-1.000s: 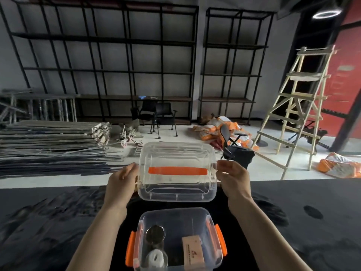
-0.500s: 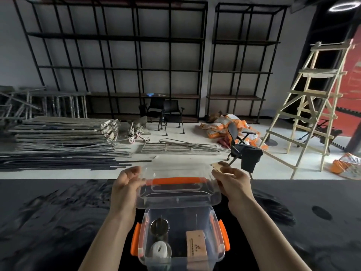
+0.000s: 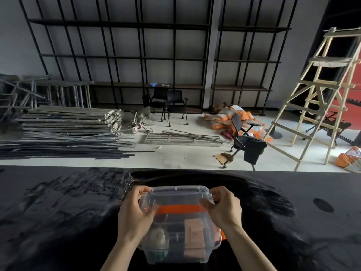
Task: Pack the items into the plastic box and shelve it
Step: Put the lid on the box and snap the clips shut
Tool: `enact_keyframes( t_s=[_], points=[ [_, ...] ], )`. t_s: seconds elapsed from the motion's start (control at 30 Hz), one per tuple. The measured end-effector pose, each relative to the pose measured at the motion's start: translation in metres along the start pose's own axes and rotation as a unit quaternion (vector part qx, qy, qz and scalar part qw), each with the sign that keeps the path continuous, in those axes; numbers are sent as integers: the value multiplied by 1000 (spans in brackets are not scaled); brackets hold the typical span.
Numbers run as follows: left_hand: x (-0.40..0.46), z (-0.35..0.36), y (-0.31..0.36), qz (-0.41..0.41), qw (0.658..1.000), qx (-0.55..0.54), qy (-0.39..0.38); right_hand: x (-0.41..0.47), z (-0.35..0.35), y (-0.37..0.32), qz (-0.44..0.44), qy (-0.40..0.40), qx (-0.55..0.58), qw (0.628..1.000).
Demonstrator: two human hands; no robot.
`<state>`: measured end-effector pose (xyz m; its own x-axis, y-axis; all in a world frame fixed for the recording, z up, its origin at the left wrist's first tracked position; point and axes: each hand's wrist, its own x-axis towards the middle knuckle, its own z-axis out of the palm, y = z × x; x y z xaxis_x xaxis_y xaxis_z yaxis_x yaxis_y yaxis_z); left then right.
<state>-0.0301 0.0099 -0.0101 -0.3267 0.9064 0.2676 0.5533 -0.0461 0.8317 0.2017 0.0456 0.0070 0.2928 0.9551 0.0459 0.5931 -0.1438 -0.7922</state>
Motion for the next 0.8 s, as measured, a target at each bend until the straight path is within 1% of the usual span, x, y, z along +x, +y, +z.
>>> enact_keyframes(
  t_s=[0.07, 0.2, 0.27, 0.33, 0.37, 0.43, 0.5, 0.6, 0.73, 0.8],
  points=[
    [-5, 2, -4, 6, 1000, 27, 3, 0, 3, 7, 5, -1, -9, 1000],
    [-9, 6, -12, 22, 997, 69, 8, -1, 6, 16, 25, -39, -29, 998],
    [-8, 8, -13, 17, 995, 101, -2, -3, 12, 18, 18, -31, -70, 997],
    [-9, 10, -14, -31, 987, 154, -35, -7, 16, 19, 18, -26, -116, 993],
    [-8, 10, -14, -69, 981, 172, -59, -8, 16, 20, 34, -38, -115, 992],
    [-6, 11, -15, -141, 975, 144, -95, -7, 14, 21, 93, -78, -69, 990],
    [0, 14, -15, -187, 973, 91, -104, -4, 12, 19, 139, -95, -37, 985],
    [12, 20, -13, -201, 971, 88, -99, 4, 11, 13, 167, -91, -37, 981],
    [26, 25, -8, -220, 966, 100, -86, 15, 10, 7, 220, -119, 30, 968],
    [29, 25, -4, -237, 961, 119, -79, 17, 9, 6, 227, -114, 33, 967]
  ],
)
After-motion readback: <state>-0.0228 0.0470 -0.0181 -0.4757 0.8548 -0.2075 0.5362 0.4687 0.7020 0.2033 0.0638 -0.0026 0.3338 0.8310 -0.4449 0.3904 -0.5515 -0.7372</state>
